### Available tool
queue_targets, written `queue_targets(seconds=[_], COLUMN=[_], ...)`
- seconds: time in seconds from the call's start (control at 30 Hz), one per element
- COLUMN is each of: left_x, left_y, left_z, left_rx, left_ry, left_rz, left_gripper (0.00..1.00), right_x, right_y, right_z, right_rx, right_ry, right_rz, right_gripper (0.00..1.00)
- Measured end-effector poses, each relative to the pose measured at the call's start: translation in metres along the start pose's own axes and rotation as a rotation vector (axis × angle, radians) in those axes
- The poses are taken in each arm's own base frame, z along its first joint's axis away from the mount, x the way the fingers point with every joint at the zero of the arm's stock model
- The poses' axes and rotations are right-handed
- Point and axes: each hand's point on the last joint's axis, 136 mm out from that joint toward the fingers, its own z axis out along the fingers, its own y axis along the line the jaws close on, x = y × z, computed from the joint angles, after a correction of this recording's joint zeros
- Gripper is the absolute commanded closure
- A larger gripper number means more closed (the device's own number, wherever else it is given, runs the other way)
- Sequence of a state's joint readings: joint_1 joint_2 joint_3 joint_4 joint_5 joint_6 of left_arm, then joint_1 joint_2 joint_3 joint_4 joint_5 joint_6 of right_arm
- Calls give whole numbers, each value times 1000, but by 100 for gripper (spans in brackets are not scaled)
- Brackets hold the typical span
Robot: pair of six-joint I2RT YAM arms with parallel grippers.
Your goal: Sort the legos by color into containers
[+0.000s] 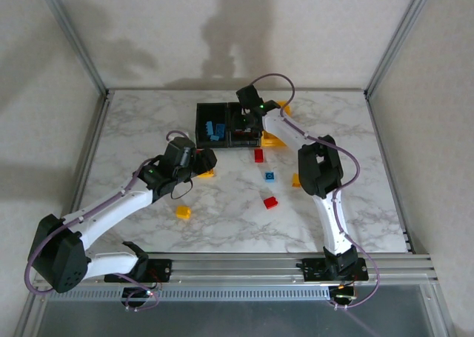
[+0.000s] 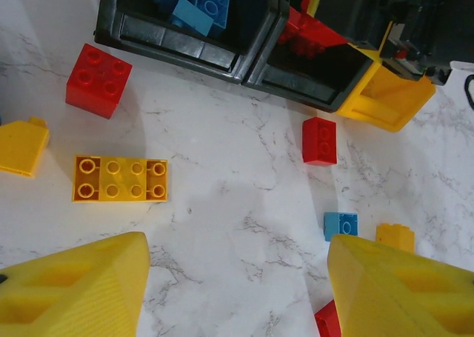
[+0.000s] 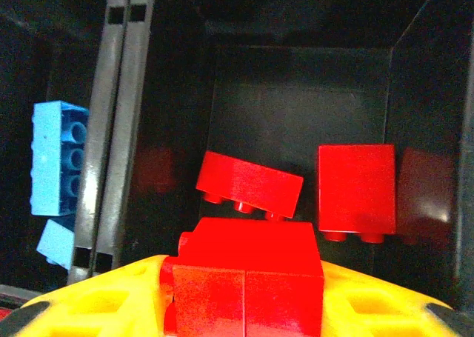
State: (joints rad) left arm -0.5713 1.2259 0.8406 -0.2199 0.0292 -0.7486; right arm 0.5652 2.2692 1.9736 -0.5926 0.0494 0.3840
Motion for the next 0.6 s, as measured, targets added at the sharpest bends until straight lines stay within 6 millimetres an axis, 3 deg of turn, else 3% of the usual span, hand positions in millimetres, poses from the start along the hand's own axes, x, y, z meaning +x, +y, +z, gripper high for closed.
queue_targets(seconds=[0.4, 0.6], left_x=[-2, -2], left_y=[2, 1], left_z=[-1, -3], left_rx=[0, 4], left_ry=[-5, -9], left_rz=[-4, -4], left_gripper=[35, 35], right_x=[0, 0], right_y=[4, 4], right_z=[6, 6], right_rx=[-18, -18], right_ry=[9, 9], right_rz=[5, 4], right_gripper=[43, 44])
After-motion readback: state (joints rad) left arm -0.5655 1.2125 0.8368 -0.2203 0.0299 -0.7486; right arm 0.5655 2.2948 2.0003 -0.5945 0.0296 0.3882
